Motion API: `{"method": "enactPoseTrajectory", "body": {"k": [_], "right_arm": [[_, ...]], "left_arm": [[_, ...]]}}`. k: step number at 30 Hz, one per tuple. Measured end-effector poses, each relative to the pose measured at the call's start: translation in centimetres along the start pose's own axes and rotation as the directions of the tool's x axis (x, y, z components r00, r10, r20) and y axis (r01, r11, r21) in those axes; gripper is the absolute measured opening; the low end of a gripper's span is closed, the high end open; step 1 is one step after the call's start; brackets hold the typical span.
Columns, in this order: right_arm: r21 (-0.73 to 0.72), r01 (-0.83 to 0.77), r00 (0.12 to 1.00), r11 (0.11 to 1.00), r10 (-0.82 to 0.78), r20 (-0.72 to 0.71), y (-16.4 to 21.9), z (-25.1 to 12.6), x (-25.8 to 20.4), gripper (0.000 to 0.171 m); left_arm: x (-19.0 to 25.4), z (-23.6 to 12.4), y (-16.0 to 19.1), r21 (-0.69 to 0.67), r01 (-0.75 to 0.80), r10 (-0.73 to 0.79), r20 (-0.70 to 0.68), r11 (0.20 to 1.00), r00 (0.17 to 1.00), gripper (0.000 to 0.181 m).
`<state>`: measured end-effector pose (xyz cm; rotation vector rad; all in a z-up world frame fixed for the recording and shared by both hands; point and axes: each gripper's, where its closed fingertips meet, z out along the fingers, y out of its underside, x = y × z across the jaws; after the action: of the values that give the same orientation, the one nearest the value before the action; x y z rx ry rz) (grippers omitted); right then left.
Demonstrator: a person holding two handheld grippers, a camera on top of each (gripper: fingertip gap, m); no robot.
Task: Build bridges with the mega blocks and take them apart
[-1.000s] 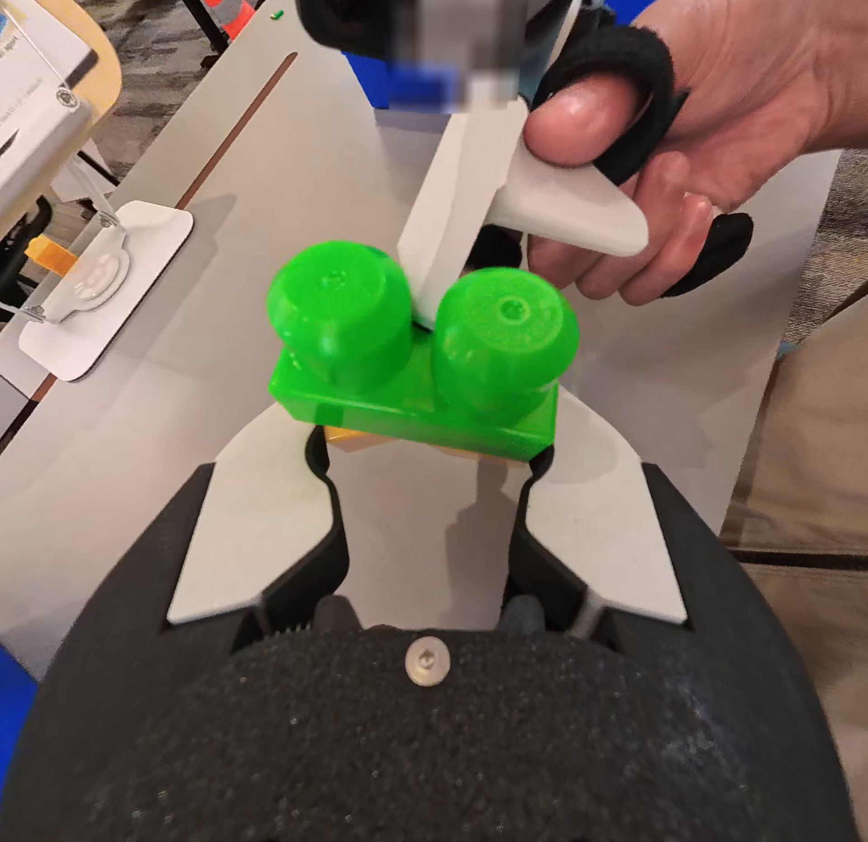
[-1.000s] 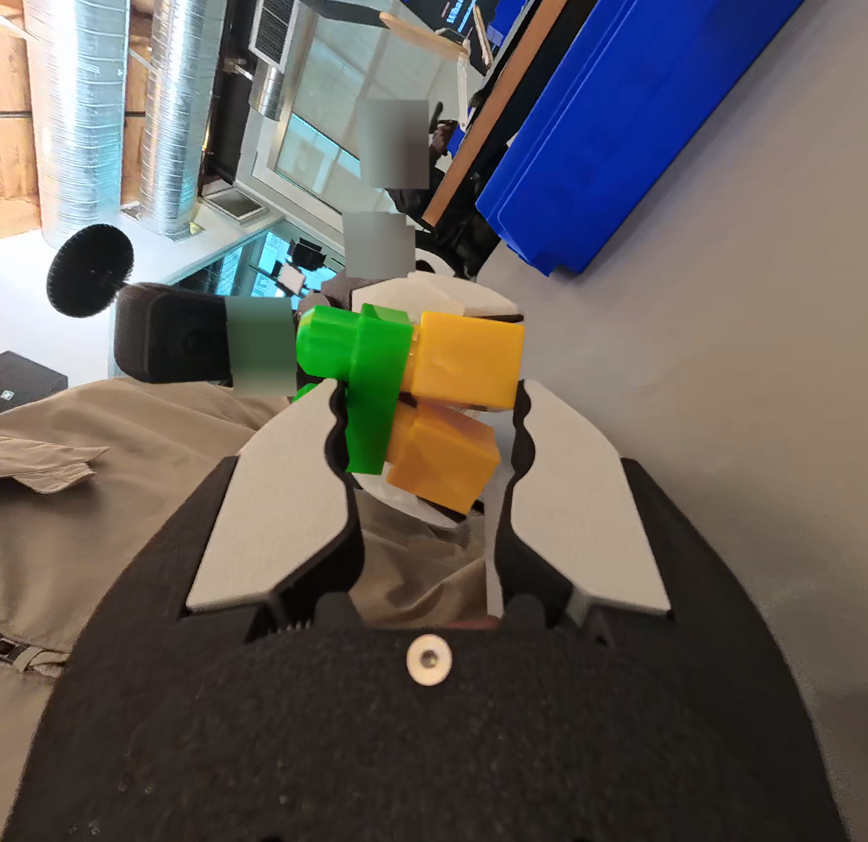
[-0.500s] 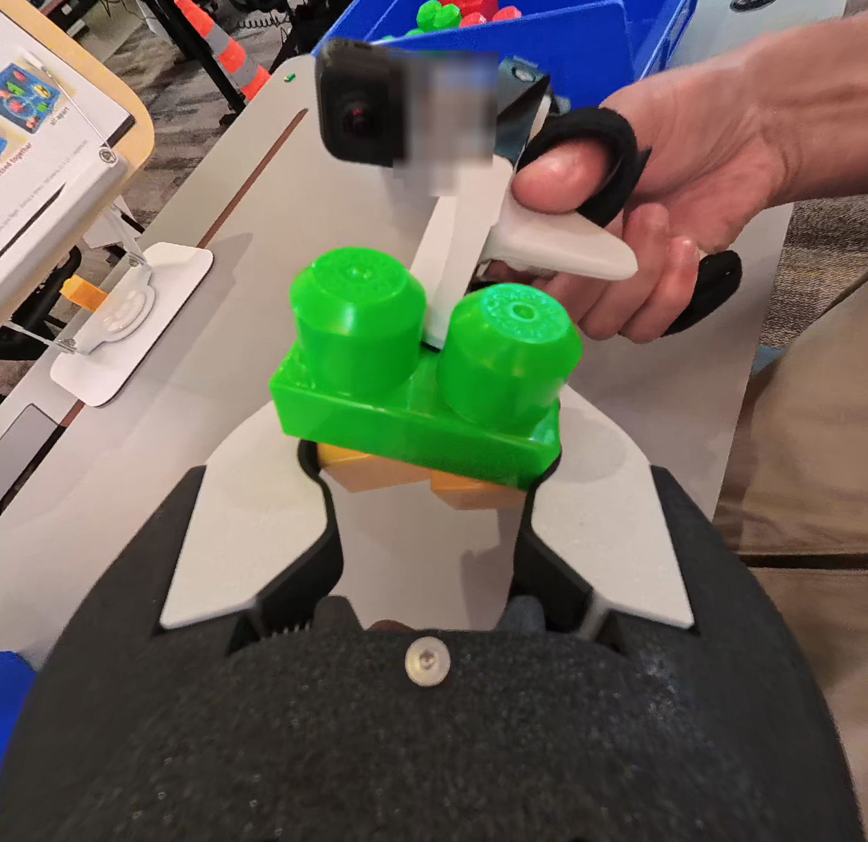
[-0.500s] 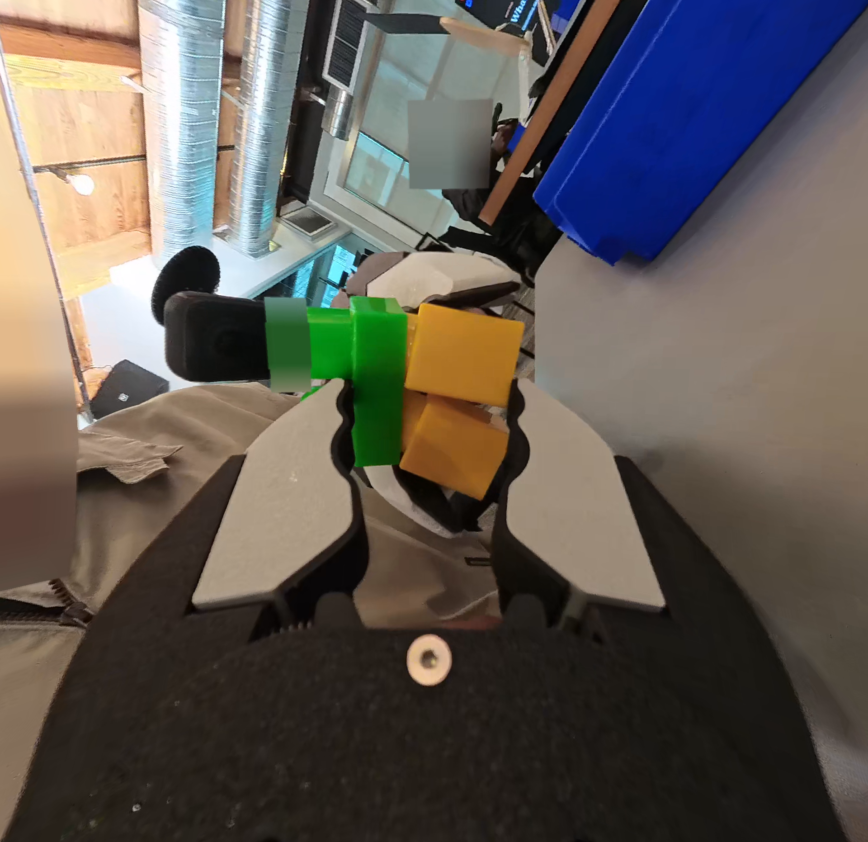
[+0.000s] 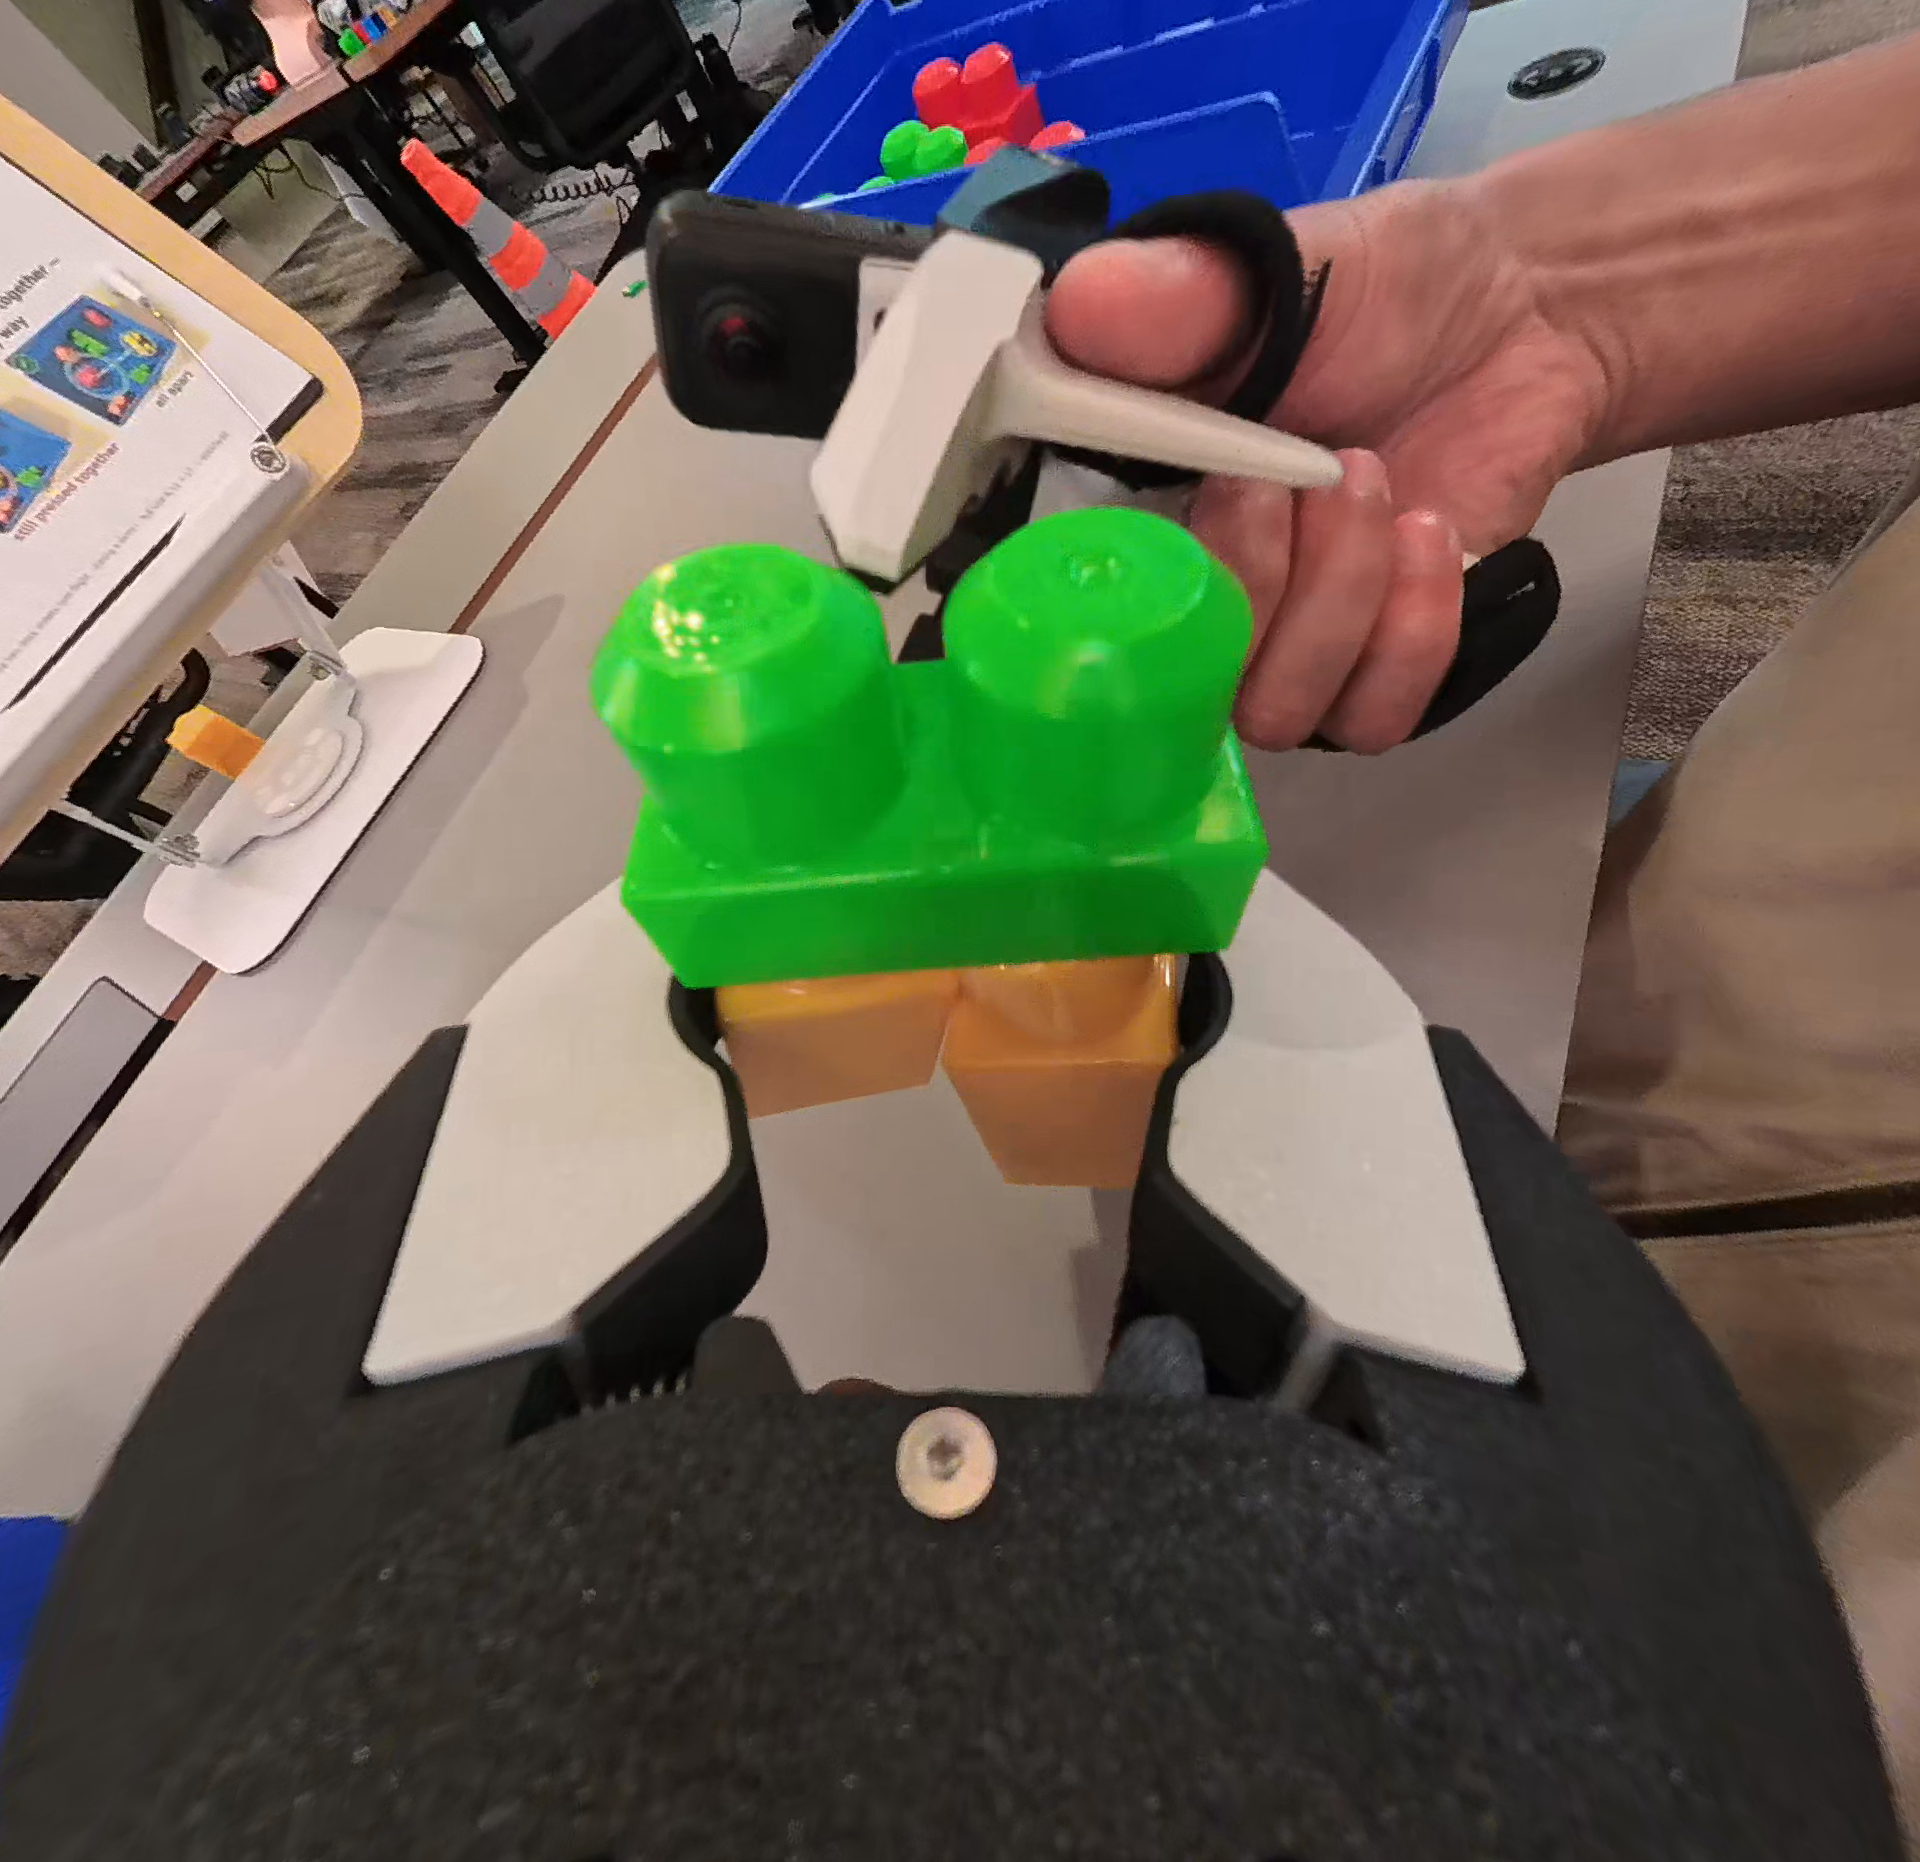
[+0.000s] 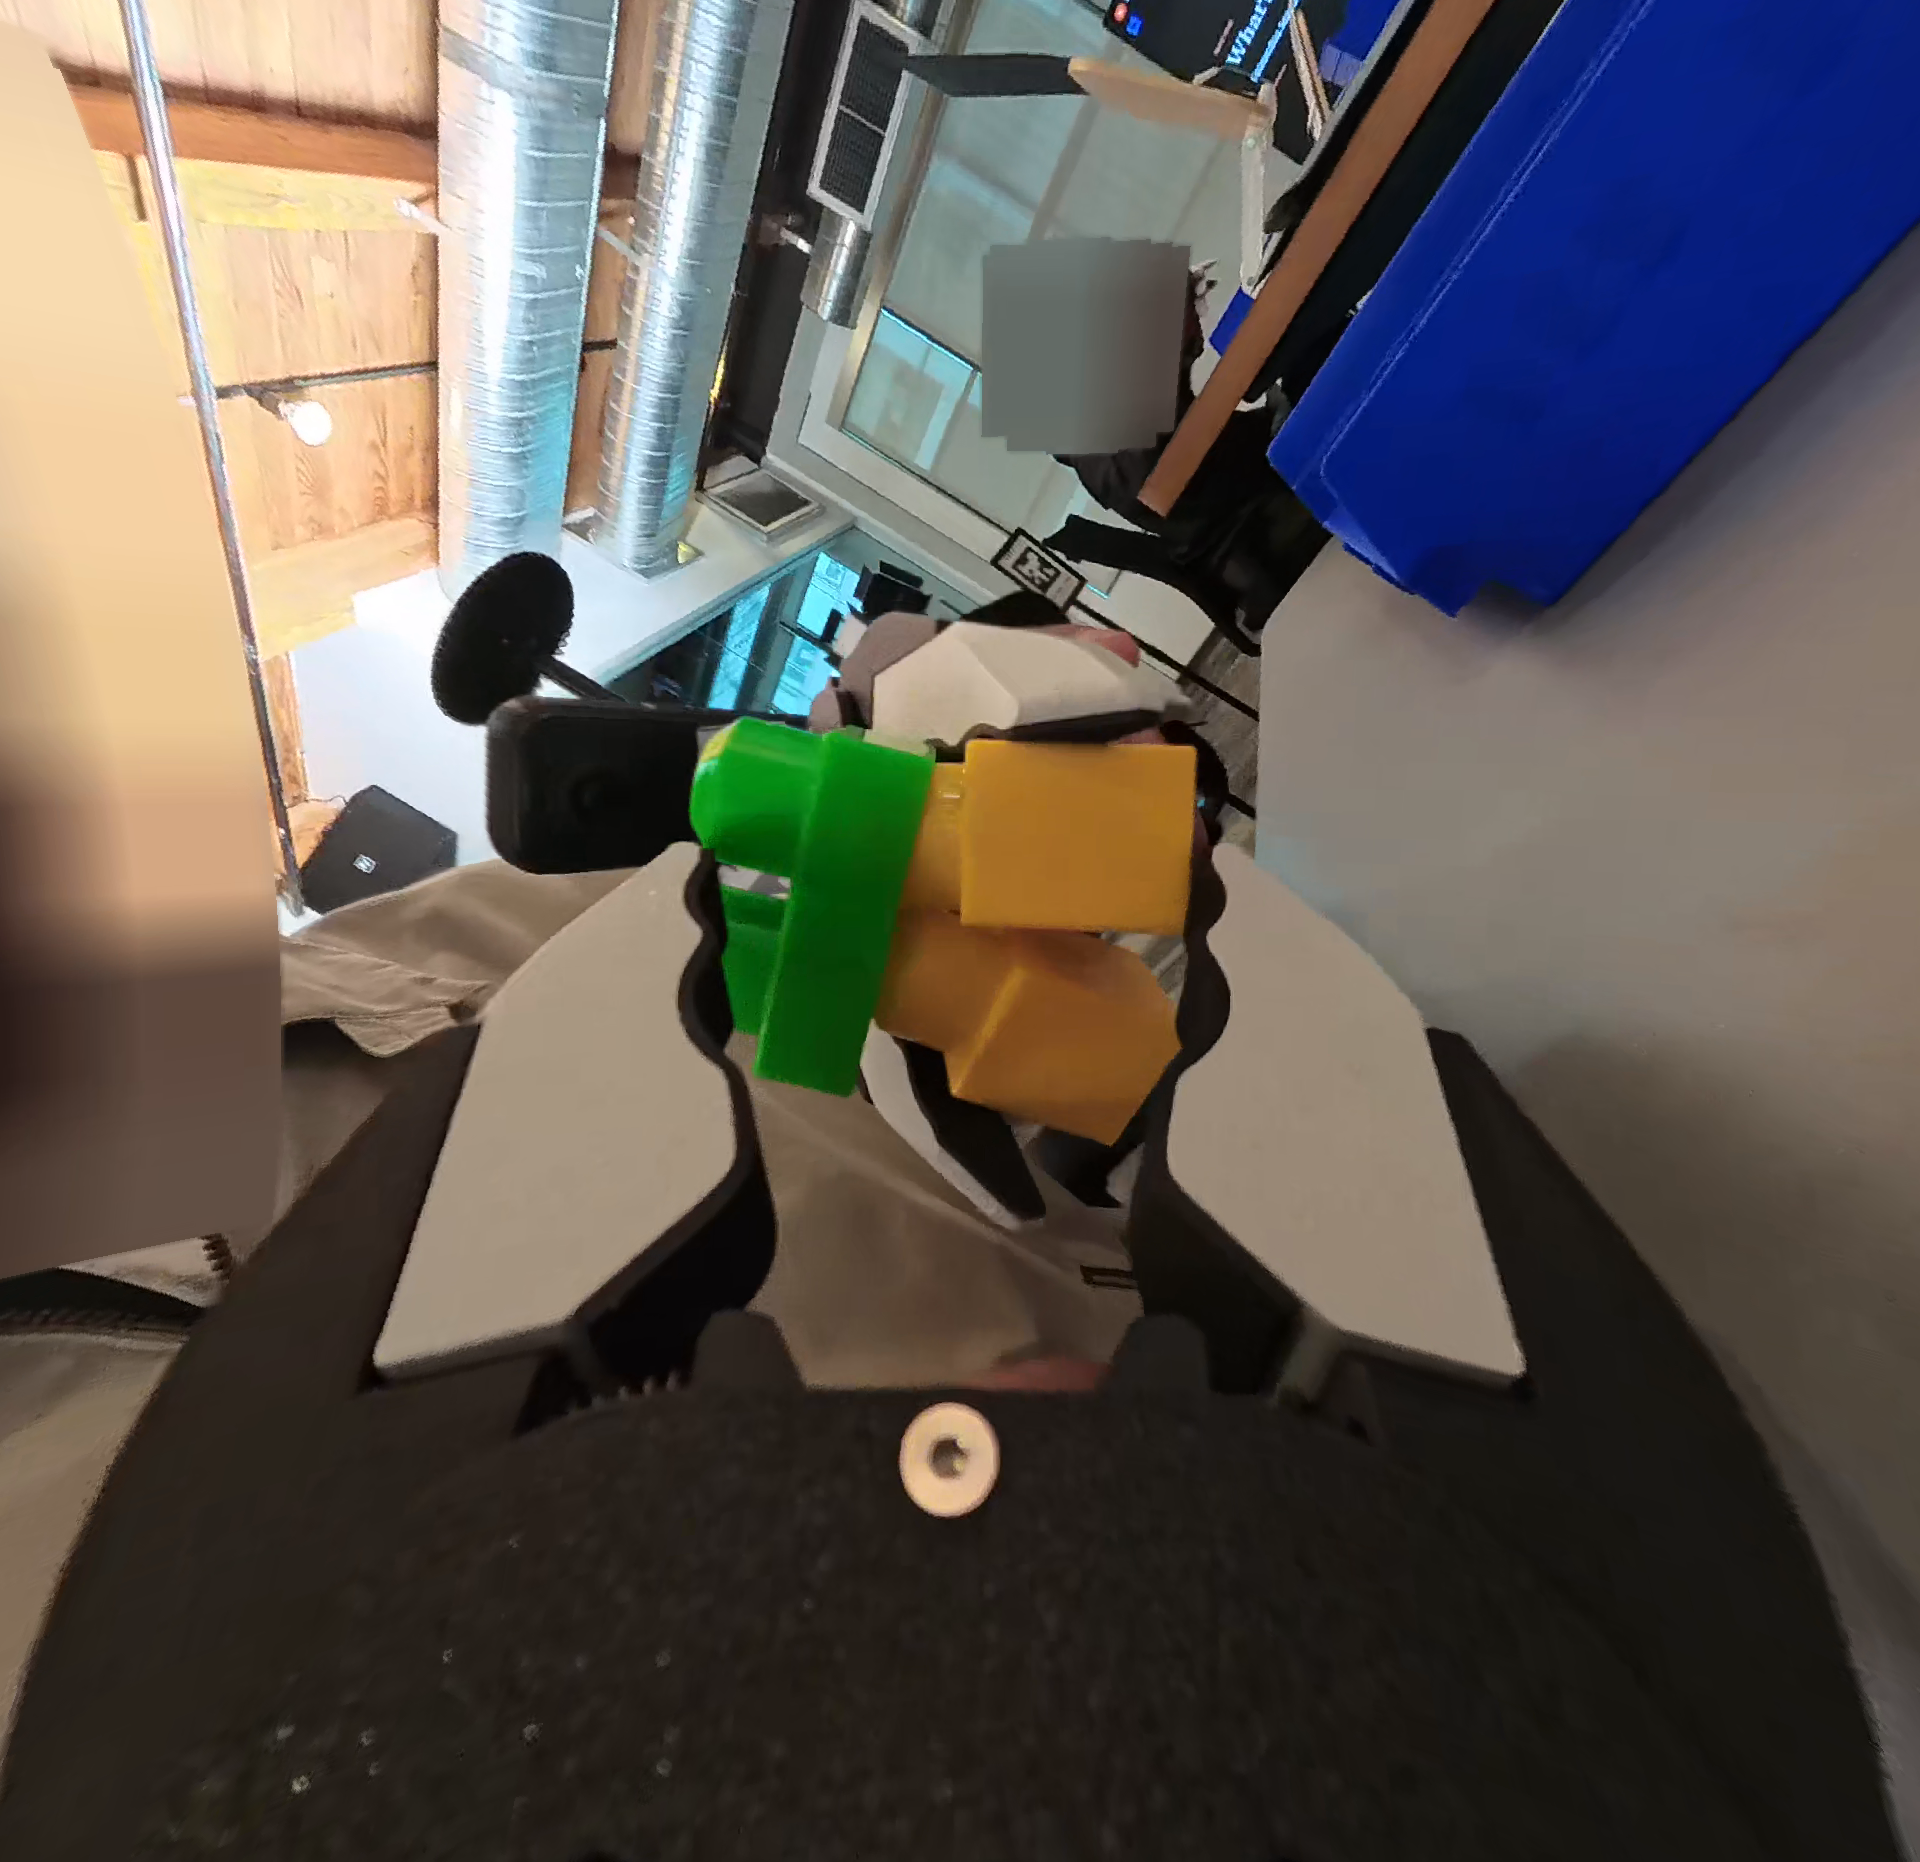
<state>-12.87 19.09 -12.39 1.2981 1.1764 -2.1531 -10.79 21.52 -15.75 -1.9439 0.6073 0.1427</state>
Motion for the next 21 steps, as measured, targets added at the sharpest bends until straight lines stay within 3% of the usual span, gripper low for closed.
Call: {"method": "enactPoseTrajectory", "body": {"k": [6, 10, 21], "right_arm": [[-0.045, 0.009, 1.0, 0.999, -0.009, -0.001, 0.8, 0.7, 0.5, 0.088], [-0.003, -0.013, 0.998, 1.0, 0.013, 0.064, 0.5, 0.5, 0.2, 0.064], [0.028, -0.06, 0.993, 0.998, 0.056, 0.107, -0.1, 0.4, 0.4, 0.063]], "left_arm": [[0.6, 0.2, 0.2, -0.01, 0.028, -0.028, -0.036, 1.0, 0.999, 0.087], [-0.4, -0.2, -0.2, 0.007, 0.034, -0.034, -0.013, 0.999, 0.999, 0.089], [-1.0, 0.2, -0.5, 0.058, 0.06, -0.059, -0.027, 0.996, 0.998, 0.089]]}}
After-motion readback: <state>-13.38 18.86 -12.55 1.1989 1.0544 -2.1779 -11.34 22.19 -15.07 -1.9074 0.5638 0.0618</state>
